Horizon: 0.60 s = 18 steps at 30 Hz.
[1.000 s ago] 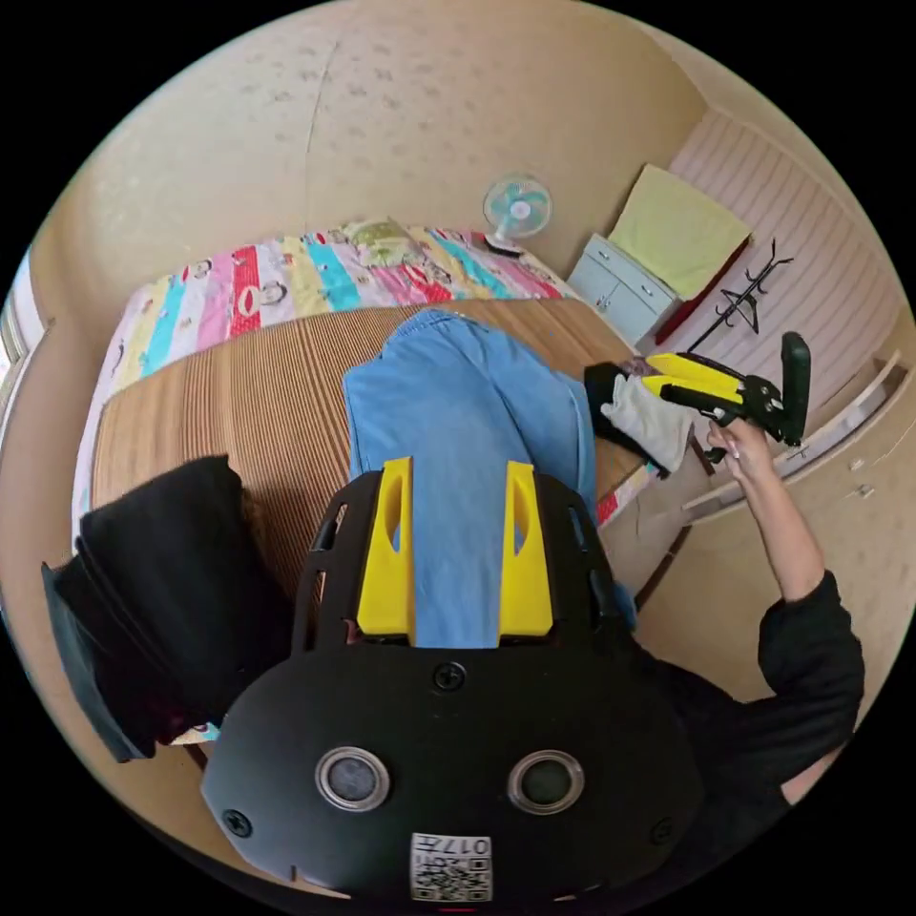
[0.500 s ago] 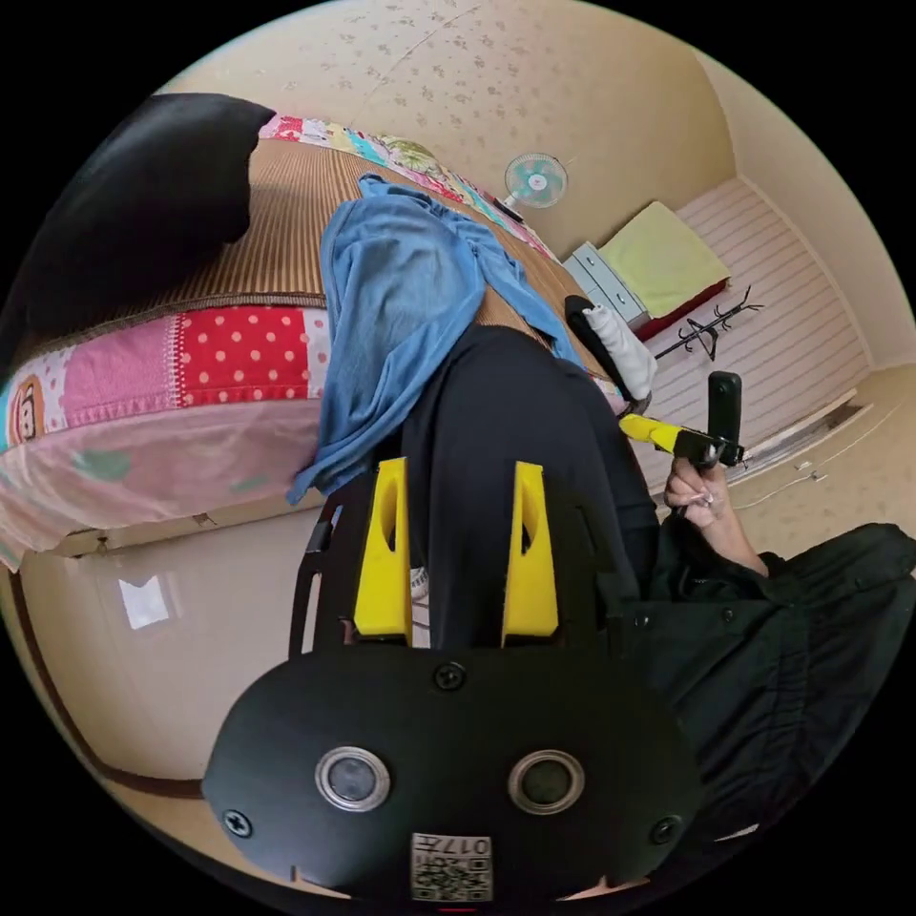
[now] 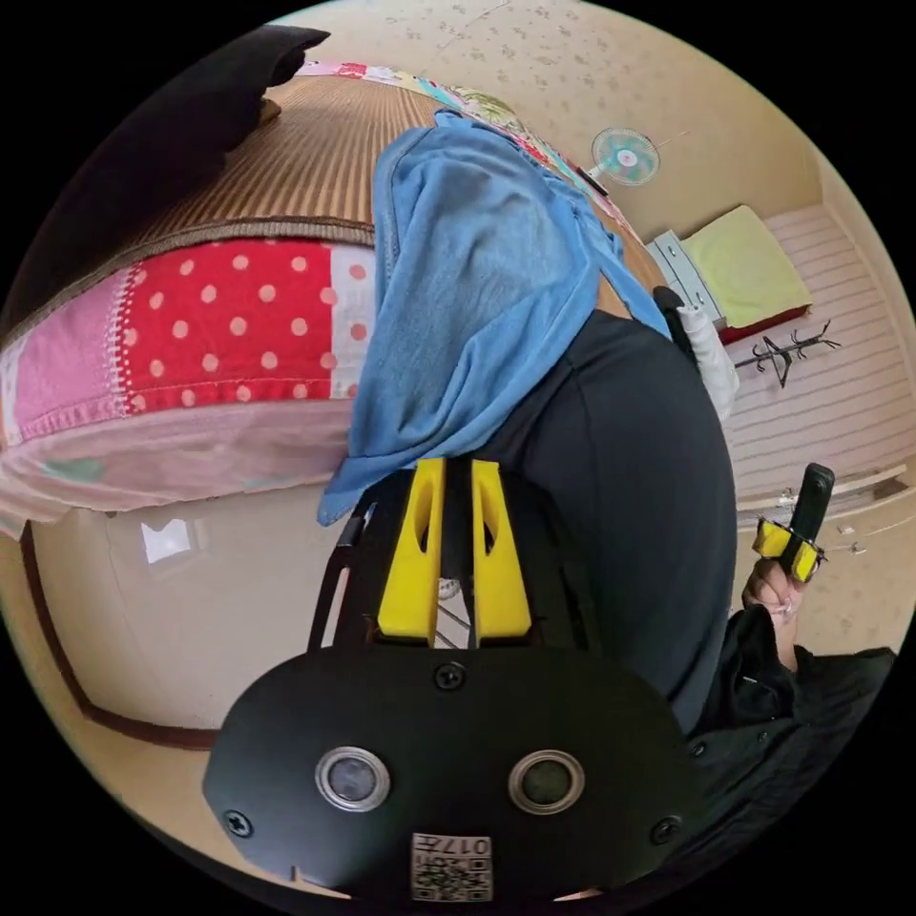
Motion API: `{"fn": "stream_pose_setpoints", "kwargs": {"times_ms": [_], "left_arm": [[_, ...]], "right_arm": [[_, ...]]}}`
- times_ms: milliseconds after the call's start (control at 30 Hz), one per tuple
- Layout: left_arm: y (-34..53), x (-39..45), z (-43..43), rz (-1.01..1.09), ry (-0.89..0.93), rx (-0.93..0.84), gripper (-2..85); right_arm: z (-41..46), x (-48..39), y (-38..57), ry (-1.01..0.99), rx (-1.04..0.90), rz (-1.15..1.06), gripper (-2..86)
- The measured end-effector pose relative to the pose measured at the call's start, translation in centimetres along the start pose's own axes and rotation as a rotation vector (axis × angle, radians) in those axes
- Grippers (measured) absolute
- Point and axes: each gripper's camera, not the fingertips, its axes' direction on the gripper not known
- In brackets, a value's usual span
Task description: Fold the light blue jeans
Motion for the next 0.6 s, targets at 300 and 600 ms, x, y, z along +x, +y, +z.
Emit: {"fn": "stream_pose_setpoints", "kwargs": {"times_ms": [300,600], "left_arm": [[-0.7,0.9,-3.3,0.202,-0.094,-0.016,9.7],[-2.2,0.9,-10.3,0.184,0.105,-0.154,1.2]], "right_arm": [[-8.0,-0.3,-0.4,-0.131,0.027,0.041,8.6],[-15.0,-3.1,-2.3,-0.167,0.061,0.004,8.2]]}}
